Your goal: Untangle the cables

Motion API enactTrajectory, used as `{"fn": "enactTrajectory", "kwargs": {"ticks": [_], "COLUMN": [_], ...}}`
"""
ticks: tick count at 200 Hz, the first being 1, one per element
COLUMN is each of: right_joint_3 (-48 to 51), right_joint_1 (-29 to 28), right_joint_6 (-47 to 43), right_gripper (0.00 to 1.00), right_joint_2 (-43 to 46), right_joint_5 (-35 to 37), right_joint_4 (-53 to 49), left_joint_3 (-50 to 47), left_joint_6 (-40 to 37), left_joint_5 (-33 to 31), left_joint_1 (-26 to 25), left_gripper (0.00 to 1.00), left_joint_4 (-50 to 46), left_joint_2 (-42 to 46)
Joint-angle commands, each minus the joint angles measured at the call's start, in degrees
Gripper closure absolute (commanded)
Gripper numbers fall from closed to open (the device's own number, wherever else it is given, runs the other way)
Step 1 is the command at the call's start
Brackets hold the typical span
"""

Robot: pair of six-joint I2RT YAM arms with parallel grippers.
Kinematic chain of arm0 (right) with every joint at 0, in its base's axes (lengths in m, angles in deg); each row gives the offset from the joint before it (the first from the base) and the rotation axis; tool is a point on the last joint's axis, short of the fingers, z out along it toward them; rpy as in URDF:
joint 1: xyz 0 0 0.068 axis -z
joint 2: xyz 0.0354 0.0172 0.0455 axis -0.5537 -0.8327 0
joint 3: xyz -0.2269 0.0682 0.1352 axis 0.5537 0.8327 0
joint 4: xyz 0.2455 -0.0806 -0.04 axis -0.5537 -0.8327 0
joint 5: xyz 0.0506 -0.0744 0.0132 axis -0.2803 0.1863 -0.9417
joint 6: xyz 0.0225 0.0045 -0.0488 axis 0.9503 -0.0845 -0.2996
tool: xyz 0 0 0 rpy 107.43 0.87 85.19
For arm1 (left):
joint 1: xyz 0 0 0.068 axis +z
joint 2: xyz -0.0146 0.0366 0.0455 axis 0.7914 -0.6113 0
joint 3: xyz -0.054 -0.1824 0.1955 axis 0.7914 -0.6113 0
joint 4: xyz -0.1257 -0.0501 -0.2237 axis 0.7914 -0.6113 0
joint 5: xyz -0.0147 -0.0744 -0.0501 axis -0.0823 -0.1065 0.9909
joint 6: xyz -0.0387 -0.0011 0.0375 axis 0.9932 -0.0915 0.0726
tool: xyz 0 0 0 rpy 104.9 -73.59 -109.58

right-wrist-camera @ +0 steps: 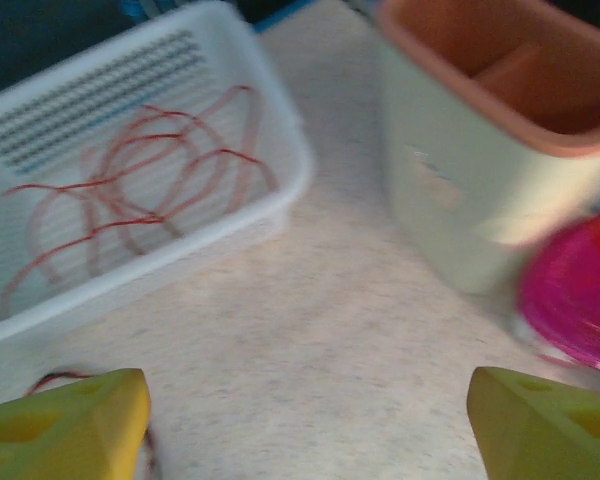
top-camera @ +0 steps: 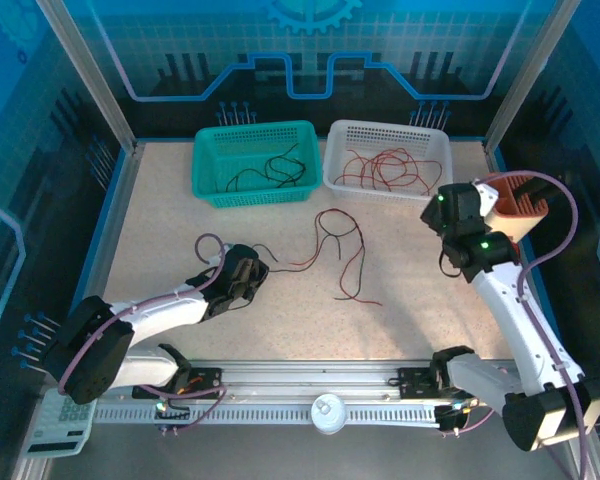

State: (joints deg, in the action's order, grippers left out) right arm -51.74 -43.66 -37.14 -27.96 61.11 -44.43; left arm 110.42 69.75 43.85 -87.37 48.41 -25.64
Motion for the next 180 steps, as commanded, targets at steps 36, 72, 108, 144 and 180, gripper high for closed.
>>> {"fn": "enactTrajectory", "kwargs": {"ticks": [36, 72, 108, 144, 180], "right_joint_3": [1.85, 0.45, 1.03, 2.35, 3.21], "right_joint_1": [7.41, 10.31, 12.40, 13.50, 15.08], "right_joint_6": [6.80, 9.58, 9.04, 7.78, 4.82], "right_gripper": [0.05, 0.00, 0.00, 0.00, 0.00], "right_joint_2": [3.76, 0.84, 0.09, 1.93, 3.53], "right_joint_5": [8.42, 10.50, 7.96, 6.19, 2.99], "right_joint_4": [-13.99, -18.40, -17.61, -15.58, -12.95], "left_joint_3": [8.13, 15.38, 22.70, 29.56, 36.61], "left_joint_6": [-10.18, -15.30, -19.27, -21.69, -24.39], "left_joint_5": [2.72, 7.44, 12.18, 19.62, 24.55], "left_joint_1": [-0.17, -0.15, -0.08, 0.86, 1.53], "left_gripper": [1.00, 1.00, 1.00, 1.00, 1.00], "left_joint_4": [0.85, 0.10, -0.79, 0.12, -1.00], "left_joint_2": [1.99, 2.07, 1.21, -0.94, -2.41]}}
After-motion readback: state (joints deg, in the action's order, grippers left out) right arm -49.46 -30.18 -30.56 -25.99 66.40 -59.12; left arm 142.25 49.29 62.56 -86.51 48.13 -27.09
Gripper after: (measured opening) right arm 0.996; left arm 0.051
